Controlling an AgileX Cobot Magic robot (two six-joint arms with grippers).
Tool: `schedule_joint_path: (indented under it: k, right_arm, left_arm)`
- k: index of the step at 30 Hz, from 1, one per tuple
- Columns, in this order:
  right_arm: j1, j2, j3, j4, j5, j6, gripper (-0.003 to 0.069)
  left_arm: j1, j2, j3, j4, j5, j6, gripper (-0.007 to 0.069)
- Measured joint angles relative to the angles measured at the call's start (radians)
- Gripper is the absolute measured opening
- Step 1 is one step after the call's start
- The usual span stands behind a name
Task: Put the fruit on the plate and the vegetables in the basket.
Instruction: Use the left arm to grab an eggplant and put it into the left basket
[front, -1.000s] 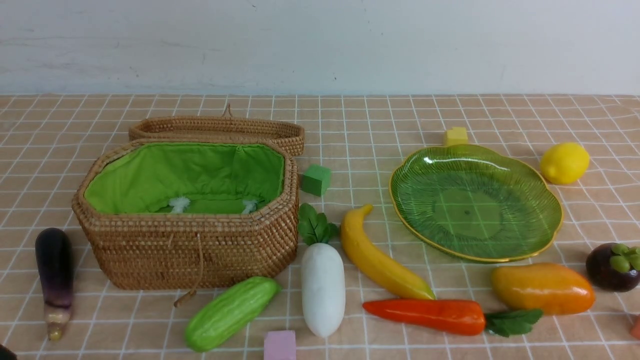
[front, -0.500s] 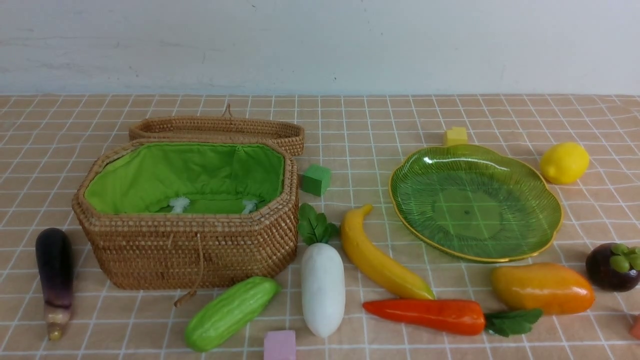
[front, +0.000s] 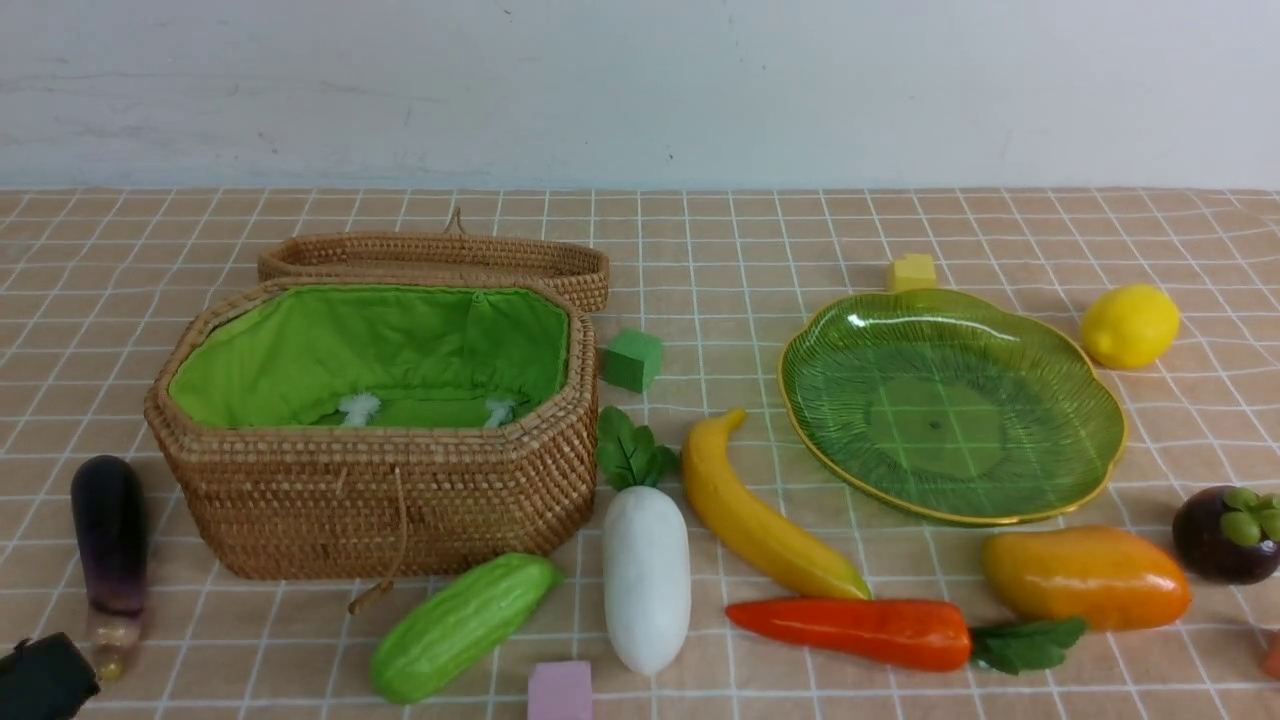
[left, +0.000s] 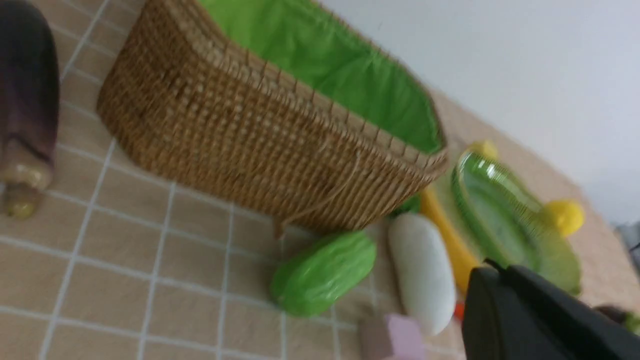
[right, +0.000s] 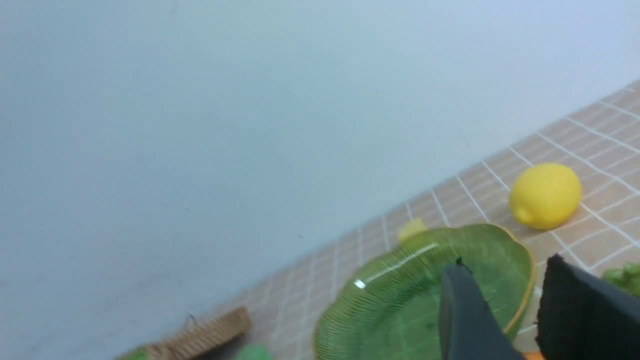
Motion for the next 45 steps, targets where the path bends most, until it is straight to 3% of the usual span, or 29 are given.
schedule_joint_path:
  k: [3,5,8,10,11,14,15,21,29,33,34,36,39,42,45]
  right_arm:
    - [0.052,0.031,-0.108,-0.039,0.200,0.087,0.0164]
    - [0.111,0.096,-0.224,-0.075,0.355,0.064,0.0130]
    - [0.269,0.261,-0.469,-0.091,0.626,-0.092,0.0088]
    - [0.322,0.316,-0.555,-0.087,0.710,-0.147,0.0084]
    - [0.405,0.391,-0.687,-0.079,0.837,-0.223,0.0080]
    - [0.507,0.504,-0.857,-0.070,0.983,-0.301,0.0080]
    - [0.585,0.566,-0.955,-0.068,1.055,-0.351,0.0080]
    - [0.715,0.625,-1.108,-0.064,1.089,-0.477,0.0080]
    - [0.732,0.592,-1.123,-0.091,1.085,-0.498,0.0080]
    - [0.732,0.588,-1.123,-0.095,1.086,-0.498,0.0080]
    - [0.732,0.588,-1.123,-0.095,1.086,-0.498,0.0080]
    - [0.732,0.588,-1.123,-0.095,1.086,-0.498,0.0081]
    - [0.732,0.588,-1.123,-0.094,1.086,-0.498,0.0085]
    - [0.732,0.588,-1.123,-0.089,1.086,-0.498,0.0086]
    - [0.732,0.588,-1.123,-0.073,1.086,-0.498,0.0087]
  left_arm:
    - [0.000,0.143,-0.096,0.123,0.112,0.002,-0.0013]
    - [0.000,0.221,-0.148,0.190,0.177,-0.002,-0.0013]
    - [0.000,0.370,-0.245,0.291,0.237,-0.037,-0.0013]
    - [0.000,0.411,-0.270,0.314,0.241,-0.049,-0.0013]
    - [0.000,0.473,-0.307,0.350,0.241,-0.071,-0.0013]
    - [0.000,0.557,-0.352,0.401,0.233,-0.104,-0.0013]
    - [0.011,0.638,-0.394,0.449,0.227,-0.139,-0.0013]
    - [0.135,0.891,-0.486,0.480,0.193,-0.167,-0.0013]
    - [0.163,1.162,-0.521,0.477,0.026,-0.143,0.0008]
    - [0.163,1.262,-0.525,0.499,-0.058,-0.130,0.0171]
    - [0.163,1.266,-0.526,0.498,-0.063,-0.130,0.0182]
    - [0.163,1.313,-0.527,0.482,-0.088,-0.130,0.0309]
    - [0.163,1.363,-0.527,0.478,-0.113,-0.128,0.0409]
    - [0.163,1.391,-0.527,0.477,-0.132,-0.127,0.0439]
    - [0.163,1.421,-0.528,0.475,-0.147,-0.127,0.0401]
